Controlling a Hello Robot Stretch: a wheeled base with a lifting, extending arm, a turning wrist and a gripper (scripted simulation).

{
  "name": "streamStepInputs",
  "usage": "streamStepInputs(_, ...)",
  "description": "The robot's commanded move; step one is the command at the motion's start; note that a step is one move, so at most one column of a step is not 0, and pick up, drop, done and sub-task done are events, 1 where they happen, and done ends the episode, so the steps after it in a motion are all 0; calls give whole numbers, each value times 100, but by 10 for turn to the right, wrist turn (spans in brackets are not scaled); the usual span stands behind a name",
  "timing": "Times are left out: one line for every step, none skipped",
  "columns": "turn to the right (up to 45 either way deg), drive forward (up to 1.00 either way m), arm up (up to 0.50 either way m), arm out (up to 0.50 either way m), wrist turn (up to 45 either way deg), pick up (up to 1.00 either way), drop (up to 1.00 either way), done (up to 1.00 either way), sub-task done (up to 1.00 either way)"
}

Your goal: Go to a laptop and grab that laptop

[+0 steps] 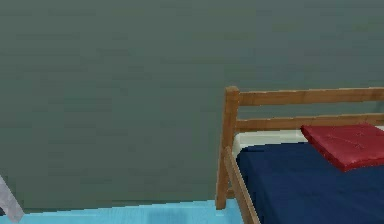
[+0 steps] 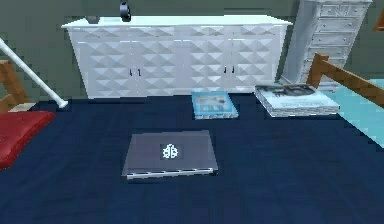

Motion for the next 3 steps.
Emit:
streamStepInputs(0,0,36,0,0,0,0,0,0)
streamStepInputs(0,0,0,30,0,0,0,0,0)
streamStepInputs(0,0,0,0,450,0,0,0,0)
